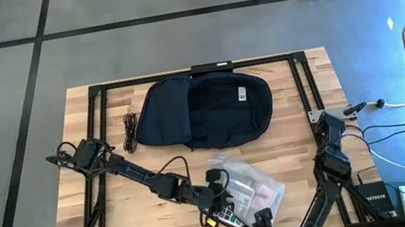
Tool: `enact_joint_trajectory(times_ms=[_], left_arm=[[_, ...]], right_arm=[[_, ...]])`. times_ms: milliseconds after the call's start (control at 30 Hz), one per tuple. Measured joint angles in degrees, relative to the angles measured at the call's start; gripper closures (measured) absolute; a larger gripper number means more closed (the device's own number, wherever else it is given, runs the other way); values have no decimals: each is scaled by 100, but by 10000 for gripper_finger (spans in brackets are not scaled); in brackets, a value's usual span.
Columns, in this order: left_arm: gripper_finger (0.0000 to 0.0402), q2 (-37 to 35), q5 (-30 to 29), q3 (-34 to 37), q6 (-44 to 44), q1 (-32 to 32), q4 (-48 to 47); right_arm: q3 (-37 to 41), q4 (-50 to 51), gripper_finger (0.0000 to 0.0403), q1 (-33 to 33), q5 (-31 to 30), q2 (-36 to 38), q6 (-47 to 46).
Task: Unpack backpack
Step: Remove the gray calculator from the transparent zip bag
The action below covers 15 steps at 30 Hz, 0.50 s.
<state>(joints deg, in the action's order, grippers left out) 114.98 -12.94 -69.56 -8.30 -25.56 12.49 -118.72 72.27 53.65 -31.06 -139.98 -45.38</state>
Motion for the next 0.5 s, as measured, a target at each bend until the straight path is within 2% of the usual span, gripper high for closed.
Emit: enact_joint_trajectory(times_ms=[67, 167, 200, 267, 367, 500], left_arm=[[315, 0, 230, 0, 1, -16, 7], [315, -7, 973, 0, 98, -126, -53], [315, -12, 1197, 0, 131, -189, -88], [315, -13, 1394, 0, 237, -344, -112], [315, -72, 1302, 0, 457, -581, -114], [317, -227, 155, -12, 834, -932, -273]], right_arm=[[-7, 245, 295, -7, -279, 0, -120], [98, 419, 366, -53, -328, 20, -303], [164, 429, 383, -81, -269, 20, -367], [299, 290, 394, -125, -194, 17, -434], [467, -228, 387, -200, -278, 17, -535], [511, -385, 400, -243, -391, 17, -536]])
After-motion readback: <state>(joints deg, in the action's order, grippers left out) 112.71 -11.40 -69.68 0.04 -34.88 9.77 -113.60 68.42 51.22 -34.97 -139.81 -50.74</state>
